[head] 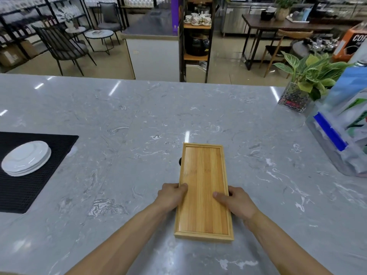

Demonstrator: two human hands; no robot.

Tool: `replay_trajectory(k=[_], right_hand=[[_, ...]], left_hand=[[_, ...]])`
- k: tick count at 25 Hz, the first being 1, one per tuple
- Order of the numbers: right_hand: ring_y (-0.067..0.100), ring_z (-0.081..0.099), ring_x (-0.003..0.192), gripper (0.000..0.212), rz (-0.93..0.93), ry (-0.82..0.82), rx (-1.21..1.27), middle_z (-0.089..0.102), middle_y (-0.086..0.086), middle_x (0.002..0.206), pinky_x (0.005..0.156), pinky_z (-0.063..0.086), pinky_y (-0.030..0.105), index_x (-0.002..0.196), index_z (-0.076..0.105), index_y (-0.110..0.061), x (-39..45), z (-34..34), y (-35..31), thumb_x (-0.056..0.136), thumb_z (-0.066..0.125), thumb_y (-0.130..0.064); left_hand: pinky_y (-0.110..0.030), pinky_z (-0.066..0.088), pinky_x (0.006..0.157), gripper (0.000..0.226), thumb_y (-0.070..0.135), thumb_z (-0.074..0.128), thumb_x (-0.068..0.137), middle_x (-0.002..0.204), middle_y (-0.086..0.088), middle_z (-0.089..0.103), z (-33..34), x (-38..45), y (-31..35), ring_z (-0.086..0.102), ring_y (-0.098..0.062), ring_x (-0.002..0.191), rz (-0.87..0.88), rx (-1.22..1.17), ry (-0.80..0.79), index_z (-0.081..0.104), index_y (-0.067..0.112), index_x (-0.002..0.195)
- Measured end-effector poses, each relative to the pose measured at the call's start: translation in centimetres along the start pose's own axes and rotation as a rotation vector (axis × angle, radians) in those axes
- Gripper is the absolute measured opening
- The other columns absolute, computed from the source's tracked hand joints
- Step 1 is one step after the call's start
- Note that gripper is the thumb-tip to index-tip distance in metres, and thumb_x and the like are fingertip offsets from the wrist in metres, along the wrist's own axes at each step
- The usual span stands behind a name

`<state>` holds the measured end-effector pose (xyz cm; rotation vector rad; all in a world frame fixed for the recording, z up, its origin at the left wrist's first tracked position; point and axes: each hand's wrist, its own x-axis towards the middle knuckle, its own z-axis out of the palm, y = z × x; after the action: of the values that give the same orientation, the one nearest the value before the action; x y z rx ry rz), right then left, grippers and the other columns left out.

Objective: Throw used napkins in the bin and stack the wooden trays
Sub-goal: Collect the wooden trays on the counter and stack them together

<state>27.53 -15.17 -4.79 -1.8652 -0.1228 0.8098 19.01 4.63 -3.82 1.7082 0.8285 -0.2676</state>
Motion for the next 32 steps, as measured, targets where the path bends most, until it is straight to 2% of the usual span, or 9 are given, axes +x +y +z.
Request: replay_trajectory(k=[3, 6, 10, 12, 18, 22, 25, 30, 32], right_hand=[[-0.003, 0.069, 0.07, 0.013, 0.014, 0.036, 0.11, 0.071, -0.007, 0.091, 0.053, 0.05, 0.009, 0.099, 0.067, -0.021, 0.0, 0.5, 0.3, 0.087, 0.07, -0.017], [0.004, 0.071, 0.074, 0.014, 0.042, 0.048, 0.186, 0.074, -0.003, 0.092, 0.054, 0.052, 0.012, 0.098, 0.068, -0.019, -0.1, 0.7, 0.2, 0.085, 0.071, -0.014], [0.008, 0.073, 0.075, 0.015, 0.049, 0.057, 0.244, 0.076, -0.003, 0.091, 0.054, 0.054, 0.016, 0.097, 0.07, -0.02, -0.1, 0.4, -0.6, 0.083, 0.074, -0.017], [0.01, 0.073, 0.079, 0.02, 0.044, 0.049, 0.268, 0.077, 0.0, 0.094, 0.058, 0.055, 0.018, 0.101, 0.07, -0.018, 0.0, 0.2, -1.0, 0.082, 0.075, -0.019], [0.018, 0.073, 0.091, 0.037, -0.034, 0.013, 0.367, 0.077, 0.001, 0.099, 0.067, 0.058, 0.025, 0.11, 0.069, -0.015, -0.2, -0.9, -2.4, 0.075, 0.08, -0.02], [0.021, 0.071, 0.098, 0.05, -0.096, -0.006, 0.426, 0.075, 0.003, 0.107, 0.074, 0.058, 0.033, 0.116, 0.065, -0.018, 0.4, -3.3, -4.0, 0.07, 0.084, -0.024], [0.022, 0.071, 0.093, 0.045, -0.082, -0.061, 0.498, 0.074, 0.007, 0.106, 0.073, 0.057, 0.034, 0.113, 0.07, -0.018, 1.4, -6.5, -5.3, 0.072, 0.08, -0.035], [0.023, 0.072, 0.091, 0.044, -0.054, -0.098, 0.517, 0.075, 0.01, 0.105, 0.072, 0.058, 0.036, 0.108, 0.073, -0.017, 4.3, -11.4, -6.8, 0.067, 0.082, -0.032], [0.024, 0.072, 0.09, 0.046, -0.062, -0.088, 0.518, 0.074, 0.011, 0.106, 0.073, 0.059, 0.037, 0.109, 0.073, -0.016, 5.9, -13.2, -7.4, 0.066, 0.083, -0.03]], left_hand=[[-0.043, 0.051, 0.097, 0.032, 0.033, 0.049, 0.097, 0.11, -0.008, 0.07, 0.6, 0.0, -0.1, 0.065, -0.025, 0.102, -0.02, -0.042, 0.043, 0.07, 0.011, 0.106], [-0.04, 0.053, 0.094, 0.031, 0.029, 0.048, 0.096, 0.106, -0.006, 0.072, 0.5, -0.1, -0.1, 0.067, -0.022, 0.098, -0.039, -0.13, 0.029, 0.071, 0.01, 0.105], [-0.018, 0.055, 0.058, 0.027, 0.025, 0.048, 0.098, 0.088, 0.001, 0.078, 0.2, 0.1, -0.1, 0.074, -0.012, 0.075, -0.003, -0.261, -0.017, 0.072, 0.013, 0.098], [-0.015, 0.053, 0.051, 0.025, 0.025, 0.049, 0.097, 0.08, 0.005, 0.078, -0.4, 0.3, 0.2, 0.073, -0.008, 0.071, 0.017, -0.304, -0.051, 0.073, 0.017, 0.096], [-0.025, 0.053, 0.061, 0.023, 0.024, 0.067, 0.085, 0.096, -0.006, 0.078, -3.8, 1.9, 1.9, 0.074, -0.016, 0.081, 0.066, -0.393, -0.23, 0.074, 0.013, 0.105], [-0.031, 0.057, 0.06, 0.042, 0.014, 0.079, 0.074, 0.1, -0.012, 0.076, -4.6, 3.2, 4.0, 0.074, -0.02, 0.081, 0.059, -0.495, -0.341, 0.066, 0.008, 0.114], [-0.034, 0.058, 0.067, 0.049, 0.015, 0.082, 0.071, 0.104, -0.011, 0.075, -4.0, 4.1, 6.2, 0.073, -0.02, 0.086, 0.074, -0.499, -0.402, 0.065, 0.007, 0.117], [-0.033, 0.059, 0.066, 0.056, 0.015, 0.083, 0.067, 0.105, -0.011, 0.075, -1.7, 6.4, 10.3, 0.073, -0.02, 0.084, 0.07, -0.522, -0.419, 0.065, 0.006, 0.119], [-0.03, 0.058, 0.064, 0.049, 0.015, 0.082, 0.068, 0.099, -0.009, 0.076, -0.6, 8.0, 11.9, 0.073, -0.018, 0.078, 0.063, -0.523, -0.396, 0.069, 0.008, 0.114]])
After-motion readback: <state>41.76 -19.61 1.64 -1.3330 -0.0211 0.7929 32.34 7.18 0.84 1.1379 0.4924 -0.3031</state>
